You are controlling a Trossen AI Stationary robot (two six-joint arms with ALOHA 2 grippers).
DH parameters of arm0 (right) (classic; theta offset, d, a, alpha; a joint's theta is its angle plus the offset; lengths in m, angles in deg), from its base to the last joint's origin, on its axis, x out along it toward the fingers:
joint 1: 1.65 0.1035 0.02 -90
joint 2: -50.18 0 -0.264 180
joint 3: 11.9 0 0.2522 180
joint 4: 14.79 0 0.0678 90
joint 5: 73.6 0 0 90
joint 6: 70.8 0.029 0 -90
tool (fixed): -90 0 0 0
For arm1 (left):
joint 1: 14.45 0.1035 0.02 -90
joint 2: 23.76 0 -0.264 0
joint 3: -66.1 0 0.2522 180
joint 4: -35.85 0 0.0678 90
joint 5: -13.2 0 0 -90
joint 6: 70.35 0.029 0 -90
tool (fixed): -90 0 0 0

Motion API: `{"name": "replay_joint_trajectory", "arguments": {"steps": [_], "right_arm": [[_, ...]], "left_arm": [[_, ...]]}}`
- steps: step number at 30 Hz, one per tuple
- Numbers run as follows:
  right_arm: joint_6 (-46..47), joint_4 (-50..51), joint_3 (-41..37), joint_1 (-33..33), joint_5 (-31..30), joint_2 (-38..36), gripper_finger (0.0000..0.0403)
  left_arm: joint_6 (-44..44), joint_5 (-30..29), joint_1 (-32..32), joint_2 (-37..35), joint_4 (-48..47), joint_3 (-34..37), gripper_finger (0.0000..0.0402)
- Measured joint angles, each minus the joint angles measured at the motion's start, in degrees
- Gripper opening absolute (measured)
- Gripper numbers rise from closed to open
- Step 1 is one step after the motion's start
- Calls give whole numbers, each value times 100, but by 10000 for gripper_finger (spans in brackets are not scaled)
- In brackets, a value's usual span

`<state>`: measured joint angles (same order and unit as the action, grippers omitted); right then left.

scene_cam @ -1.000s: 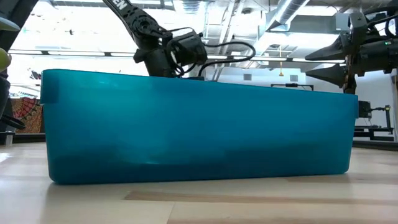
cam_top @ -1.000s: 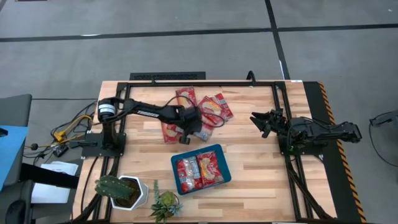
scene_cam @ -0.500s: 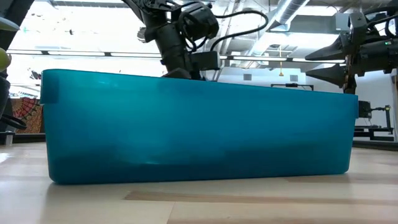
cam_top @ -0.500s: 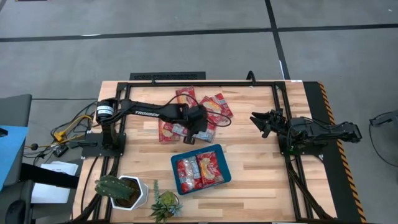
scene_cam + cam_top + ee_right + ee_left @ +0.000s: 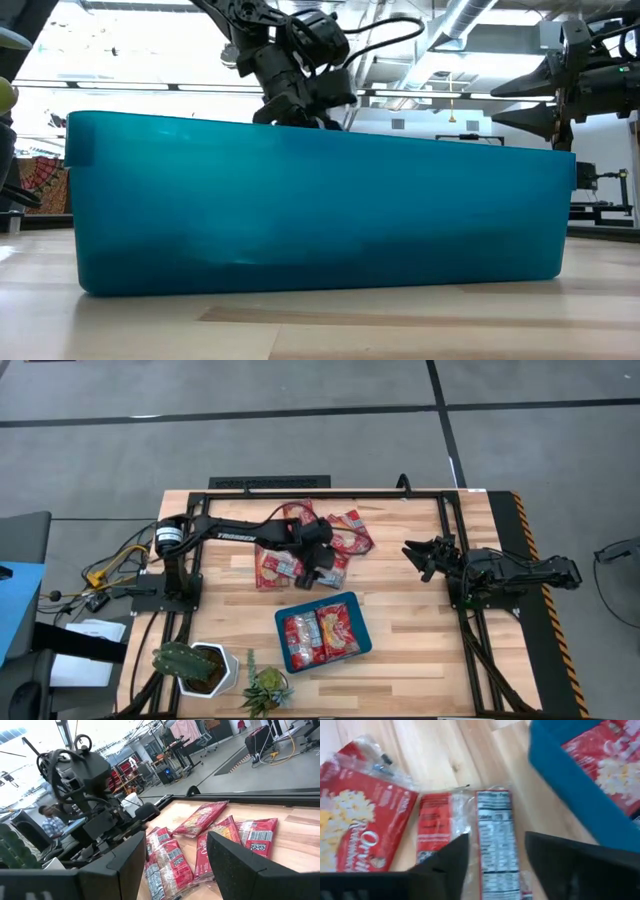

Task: Sort popcorn bags into baskets
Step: Put the popcorn bag into the blue bin

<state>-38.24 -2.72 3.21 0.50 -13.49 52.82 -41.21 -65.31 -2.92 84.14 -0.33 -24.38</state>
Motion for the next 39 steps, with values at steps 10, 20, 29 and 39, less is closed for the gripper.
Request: {"name": "replay_joint_trajectory", "arguments": {"steps": [10, 20, 29, 39], "right_arm": [[-2, 26, 0, -4, 10, -3, 234], [1, -8, 0, -4, -17, 74, 234], [2, -11, 0, -4, -15, 74, 234], [4, -32, 0, -4, -15, 74, 234]], "left_arm": [[195, -890, 33, 525, 336, -7, 325], [-207, -765, 186, 1036, 7, -59, 312], [-402, -1013, 173, 1078, -202, -50, 123], [-863, -1107, 89, 1016, -272, -35, 2]]}}
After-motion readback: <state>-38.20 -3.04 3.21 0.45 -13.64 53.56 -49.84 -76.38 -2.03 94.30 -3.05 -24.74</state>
